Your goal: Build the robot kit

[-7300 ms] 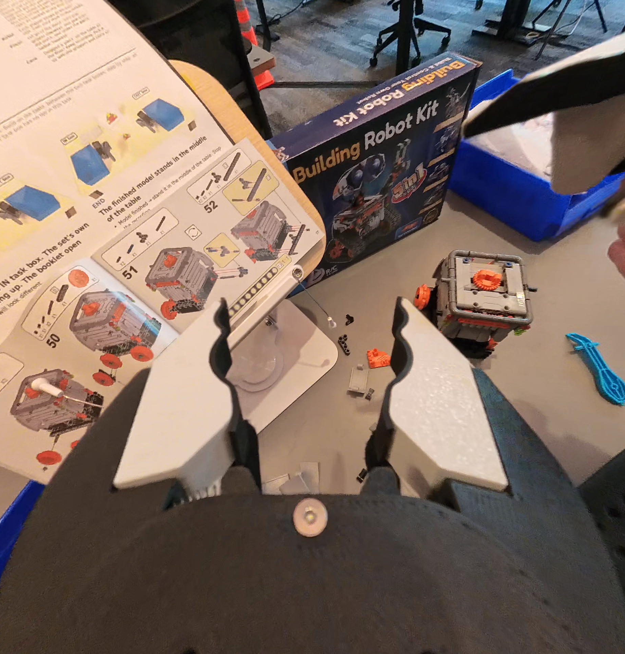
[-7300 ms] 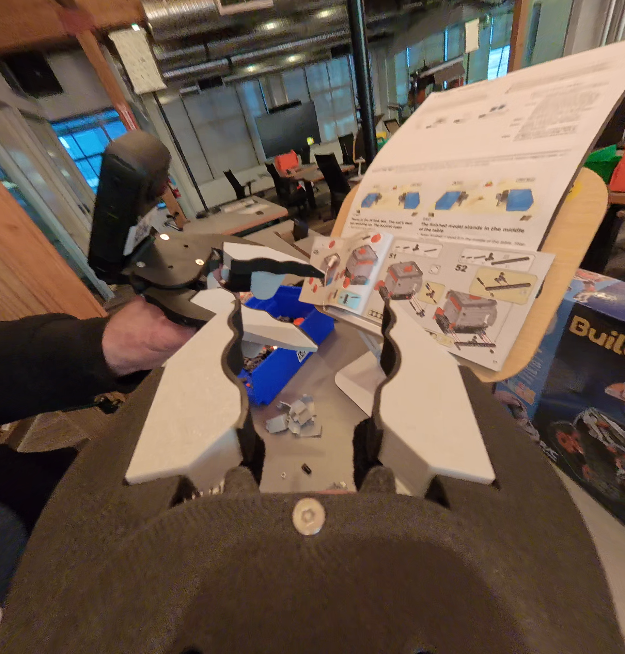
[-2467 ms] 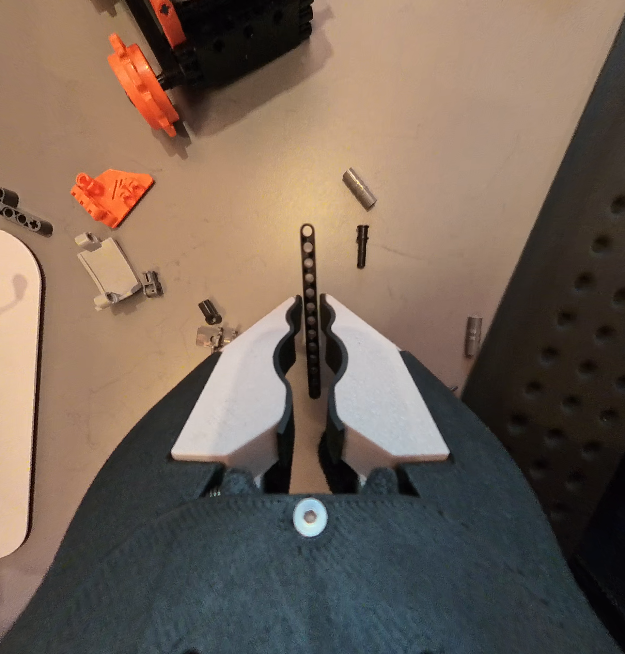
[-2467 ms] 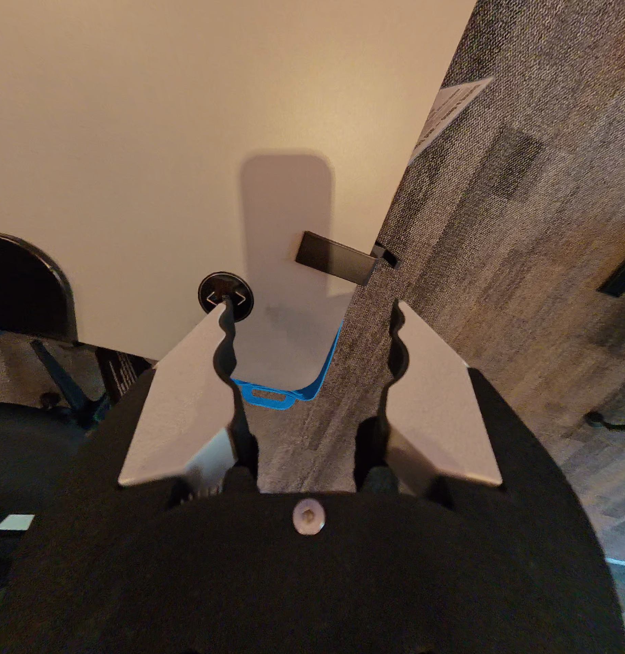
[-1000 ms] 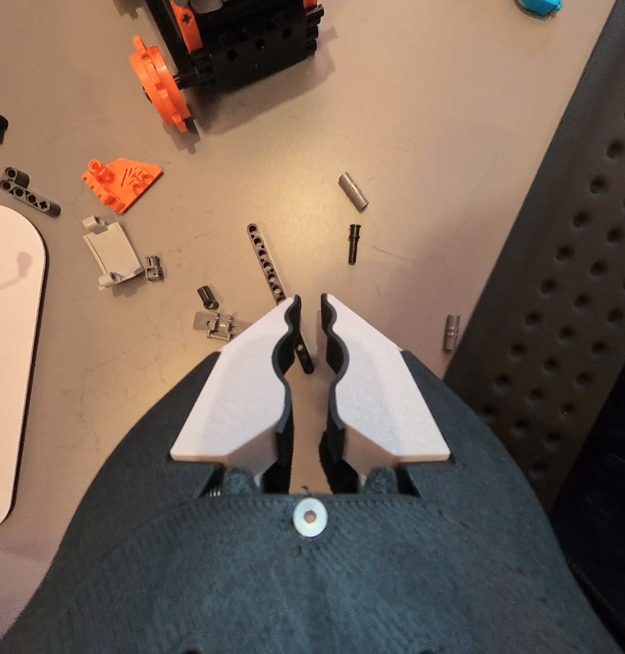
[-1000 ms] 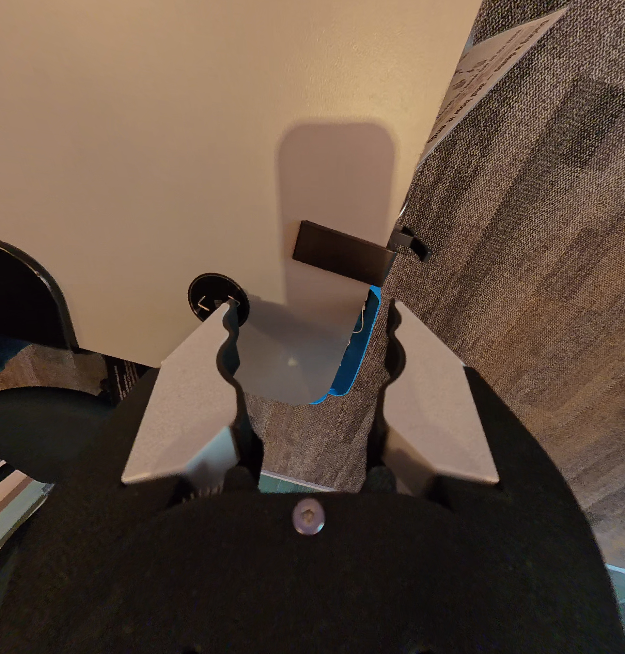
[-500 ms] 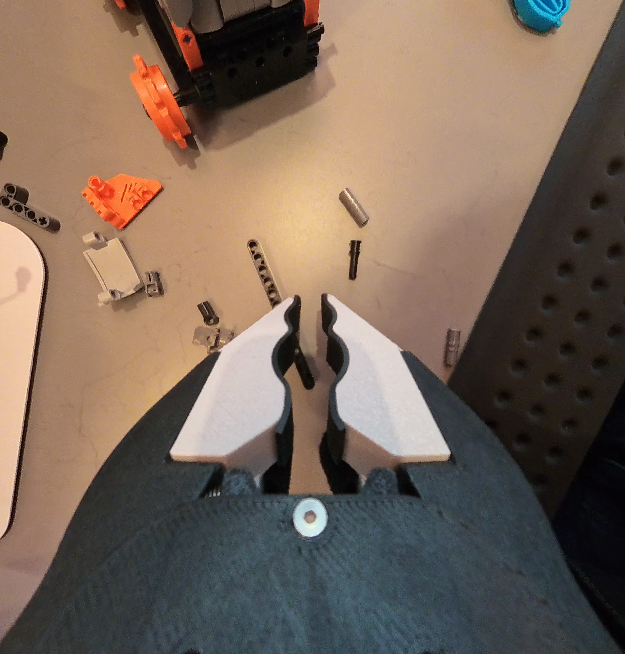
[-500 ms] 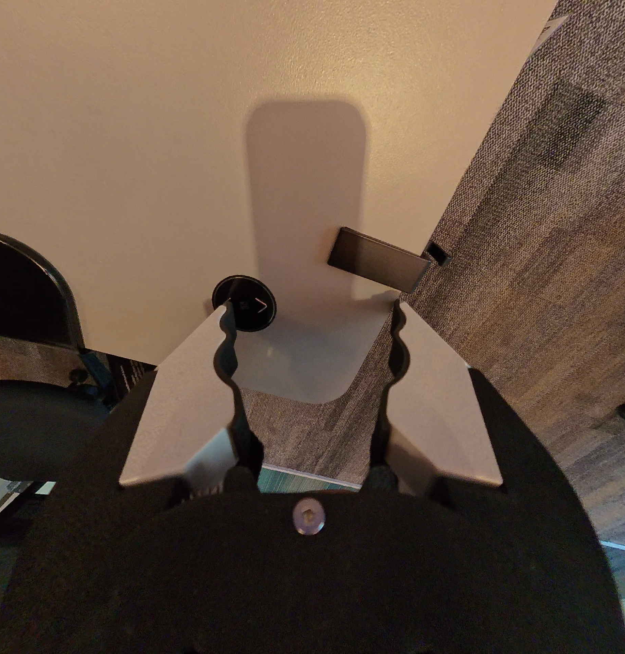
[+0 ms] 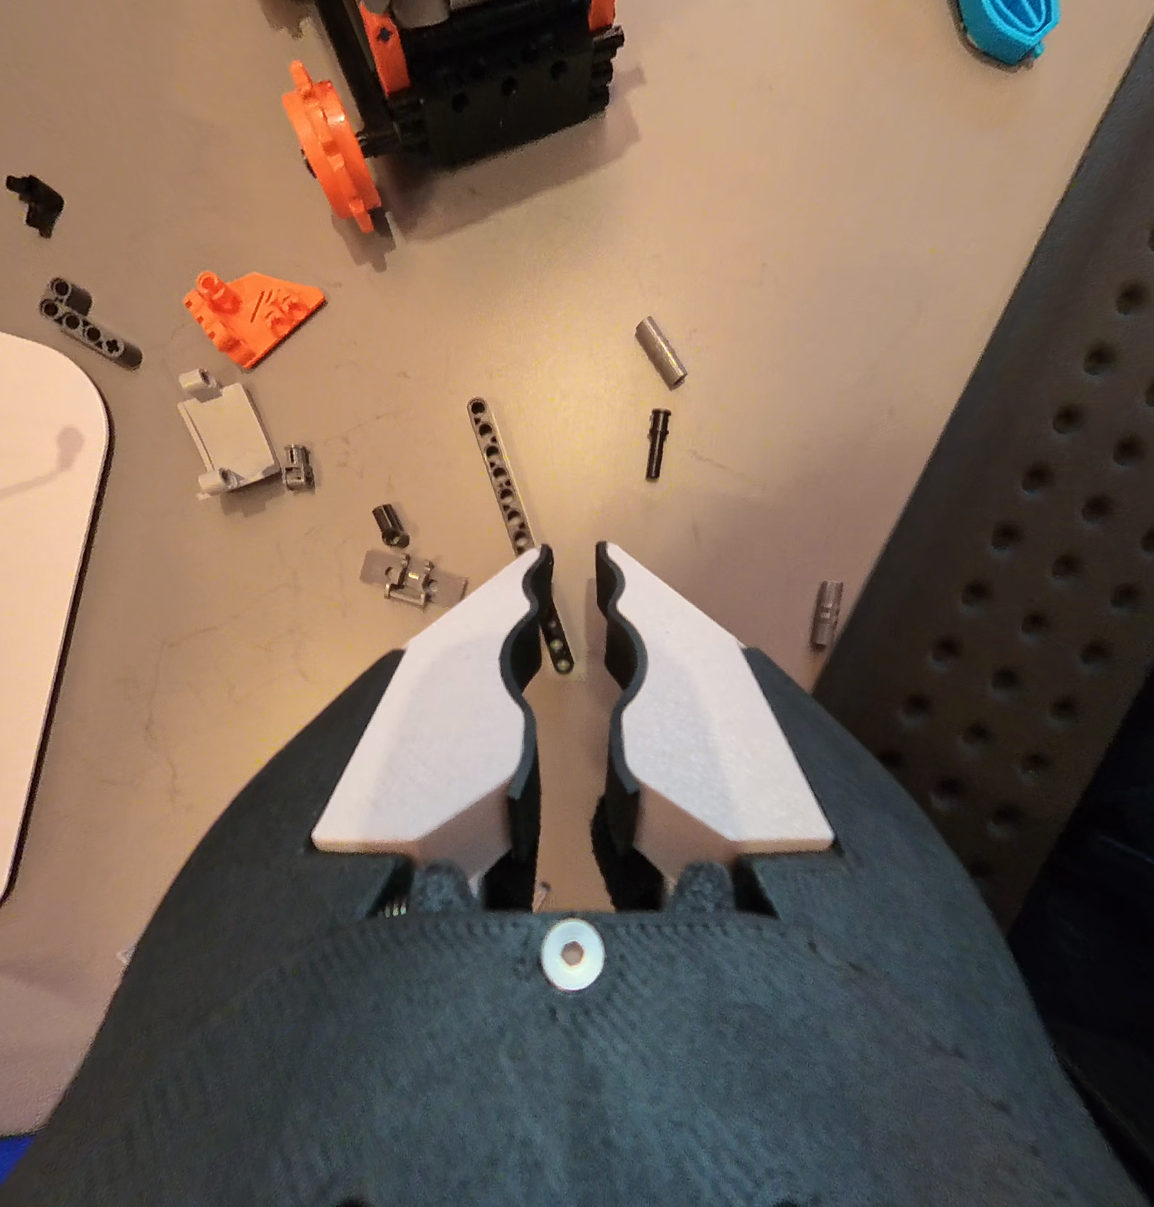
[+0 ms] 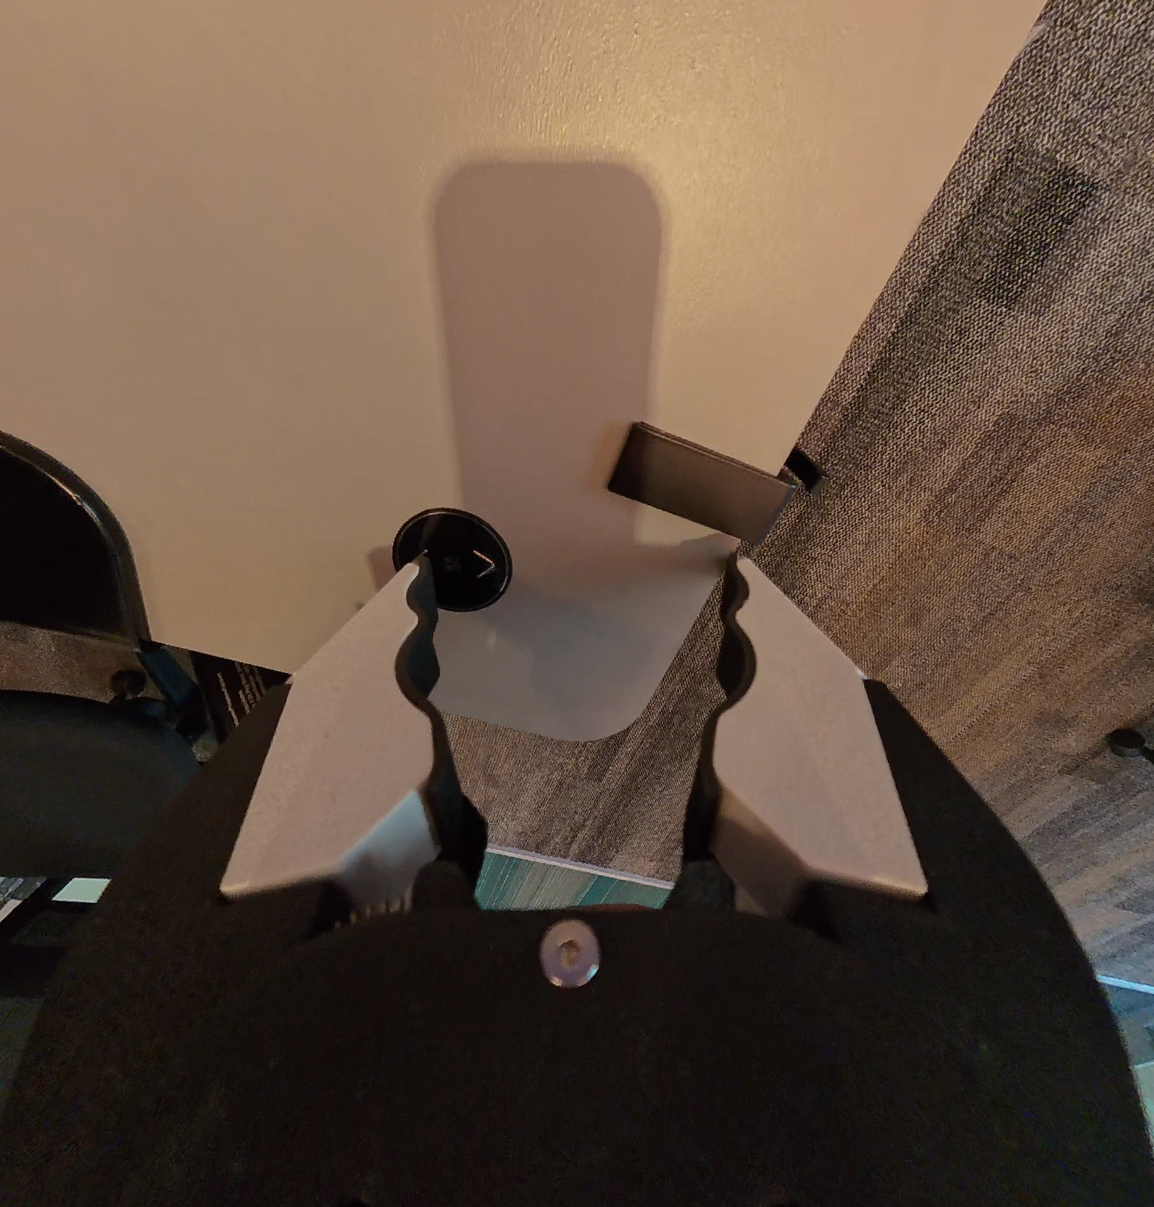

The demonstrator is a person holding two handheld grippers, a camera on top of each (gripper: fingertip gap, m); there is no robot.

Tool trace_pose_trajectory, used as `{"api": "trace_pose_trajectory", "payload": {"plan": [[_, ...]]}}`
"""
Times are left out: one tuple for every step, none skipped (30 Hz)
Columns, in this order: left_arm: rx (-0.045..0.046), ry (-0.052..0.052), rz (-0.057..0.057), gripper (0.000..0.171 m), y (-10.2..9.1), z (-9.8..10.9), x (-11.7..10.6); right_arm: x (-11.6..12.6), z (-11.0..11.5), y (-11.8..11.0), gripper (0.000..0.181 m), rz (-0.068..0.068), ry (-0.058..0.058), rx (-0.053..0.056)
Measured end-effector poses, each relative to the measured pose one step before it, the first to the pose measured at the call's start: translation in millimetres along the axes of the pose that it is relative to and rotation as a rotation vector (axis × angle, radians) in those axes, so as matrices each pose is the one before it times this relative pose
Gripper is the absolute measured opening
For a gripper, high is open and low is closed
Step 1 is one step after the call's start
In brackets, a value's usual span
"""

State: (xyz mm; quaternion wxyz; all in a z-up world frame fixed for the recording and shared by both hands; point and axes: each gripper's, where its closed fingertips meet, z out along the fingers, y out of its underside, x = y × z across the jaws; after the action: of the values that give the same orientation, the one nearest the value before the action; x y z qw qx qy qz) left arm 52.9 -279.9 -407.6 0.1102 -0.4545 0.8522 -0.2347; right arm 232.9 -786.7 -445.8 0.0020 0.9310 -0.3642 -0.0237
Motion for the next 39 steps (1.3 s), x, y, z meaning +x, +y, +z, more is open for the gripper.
{"api": "trace_pose_trajectory", "payload": {"plan": [[0.00499,-0.0062,-0.0054,0.013,1.26,-1.8,0.08,-0.16,-0.88,0.07,0.086,-0.0001,0.0006,0.0001],[0.0034,-0.007,-0.0055,0.013,1.82,-2.71,-0.17,0.01,-0.99,-0.01,0.086,-0.0002,0.0007,-0.0013],[0.00391,-0.0061,-0.0064,0.013,1.89,-1.5,0.14,-0.06,-0.99,0.07,0.086,-0.001,0.0013,-0.0015],[0.00515,-0.005,-0.0068,0.013,1.75,-2.5,-0.04,-0.02,-1.04,-0.11,0.086,-0.0009,0.0011,-0.0006],[0.0046,-0.0073,-0.0058,0.014,1.9,-2.84,-0.44,-0.07,-0.97,0.05,0.086,-0.0002,0.0002,0.0003],[0.00219,-0.0057,-0.007,0.014,1.45,-2.09,-0.99,-0.01,-1.06,0.02,0.086,0.0001,-0.0002,0.0006],[0.00308,-0.0066,-0.0092,0.015,2.27,-1.56,-1.35,-0.04,-1.14,0.07,0.086,-0.0004,0.0009,0.0007],[0.00704,-0.0079,-0.0098,0.015,1.53,-0.36,-1.45,-0.07,-1.21,-0.05,0.086,-0.0014,0.0016,0.001],[0.0061,-0.0071,-0.0091,0.016,1.12,-2.35,-1.19,-0.06,-1.34,0.06,0.086,-0.0013,0.0013,0.0007],[0.00434,-0.0077,-0.0063,0.016,1.21,-2.4,-2.05,-0.11,-1.28,0.06,0.086,-0.001,0.0016,0.0001],[0.00205,-0.0063,-0.0057,0.016,1.32,-2.43,-1.93,-0.09,-1.38,-0.01,0.086,-0.0019,0.0028,0.0001],[0.00264,-0.0082,-0.0044,0.016,1.4,-2.26,-1.82,-0.01,-1.38,-0.05,0.086,-0.0036,0.0035,0.0013],[0.00679,-0.011,-0.0034,0.016,0.59,-2.79,-1.95,-0.09,-1.47,0.0,0.086,-0.0031,0.0033,0.003],[0.00685,-0.0052,-0.0075,0.016,-1.14,-2.13,-1.83,-0.22,-1.41,-0.17,0.085,-0.0027,0.0036,0.0051],[0.00561,-0.0045,-0.008,0.016,-0.1,-1.25,-1.23,-0.11,-1.42,0.04,0.085,-0.0008,0.0029,0.0052],[0.00543,-0.0092,-0.0058,0.016,0.1,-1.89,-0.82,-0.15,-1.41,0.04,0.085,-0.0002,0.0022,0.0026],[0.00839,-0.0109,-0.0055,0.016,-0.37,-2.16,-0.44,0.03,-1.32,-0.11,0.085,-0.0011,0.0017,-0.0003],[0.0072,-0.005,-0.0103,0.016,0.28,-1.99,0.6,-0.01,-1.27,-0.03,0.085,-0.0019,0.0014,-0.0024],[0.00467,-0.0003,-0.012,0.016,-0.28,-0.81,1.56,-0.03,-1.27,-0.03,0.085,-0.0018,0.0008,-0.0039],[0.00601,-0.0042,-0.0075,0.016,-0.07,-0.88,0.77,0.06,-1.19,-0.06,0.085,-0.0012,0.0002,-0.0041],[0.0059,-0.0074,-0.0051,0.016,1.27,-2.47,1.32,-0.07,-1.22,0.0,0.085,-0.0009,0.0,-0.003],[0.00523,-0.0048,-0.0053,0.016,1.16,-2.65,1.62,0.03,-1.18,0.04,0.085,-0.0004,0.0,-0.0012],[0.00621,-0.004,-0.0059,0.016,0.34,-3.2,0.37,0.01,-1.32,-0.02,0.084,-0.0002,0.0015,-0.0003],[0.00653,-0.0068,-0.0047,0.016,-0.05,-2.57,-0.17,-0.33,-1.47,-0.16,0.084,-0.0041,0.0032,0.0003],[0.00511,-0.0032,-0.0042,0.016,0.72,-0.61,0.11,-0.98,-1.61,-0.5,0.081,-0.0088,0.0022,0.0013],[0.00208,-0.002,-0.0024,0.016,1.51,0.03,-0.37,-1.38,-1.45,-0.39,0.078,-0.0071,0.001,-0.0008],[0.00183,-0.0034,0.0012,0.016,1.62,-1.17,-1.18,-1.2,-1.53,-0.29,0.076,-0.005,0.0008,-0.0018],[0.0007,-0.0005,0.0014,0.016,1.95,-1.27,-0.62,-0.37,-1.3,0.11,0.076,-0.0011,0.0003,-0.0015],[-0.00022,0.0018,0.0007,0.016,2.15,-0.12,-0.39,0.46,-1.17,0.31,0.077,0.0085,-0.0002,0.0017],[0.00309,0.0001,0.0026,0.016,1.58,0.19,-0.7,0.41,-1.13,0.44,0.077,0.0108,-0.0005,0.0064],[0.00334,-0.0002,0.0033,0.016,1.69,-0.67,-1.08,0.07,-1.2,0.53,0.077,0.0106,-0.0005,0.0069],[0.00275,0.003,0.0031,0.016,1.28,-1.08,-1.01,-0.18,-1.28,0.57,0.077,0.0087,-0.0002,0.0073],[0.00231,0.005,0.0027,0.016,0.87,-0.88,-0.47,-0.4,-1.35,0.44,0.076,0.0073,-0.0002,0.0065],[0.00308,0.003,0.0041,0.016,0.32,-0.22,-0.92,-0.67,-1.44,0.14,0.075,0.0033,0.0002,0.0038],[0.00333,0.0012,0.0048,0.016,0.27,-0.34,-0.86,-0.22,-1.35,0.0,0.074,0.0006,0.0023,-0.0008],[0.00265,0.0024,0.0033,0.016,0.28,-0.32,-0.31,0.33,-1.28,-0.09,0.075,-0.0014,0.004,-0.0041],[0.00248,0.0025,0.0021,0.016,0.63,-0.61,0.07,1.31,-1.17,-0.02,0.078,0.0012,0.0056,-0.0068],[0.00455,-0.0008,0.0035,0.016,0.26,-1.04,-0.69,1.27,-1.12,0.16,0.081,0.0039,0.0032,-0.0074],[0.00186,-0.0015,0.0037,0.016,0.45,-0.97,-0.6,0.9,-1.08,0.22,0.082,0.0035,0.0013,-0.0069]]}}
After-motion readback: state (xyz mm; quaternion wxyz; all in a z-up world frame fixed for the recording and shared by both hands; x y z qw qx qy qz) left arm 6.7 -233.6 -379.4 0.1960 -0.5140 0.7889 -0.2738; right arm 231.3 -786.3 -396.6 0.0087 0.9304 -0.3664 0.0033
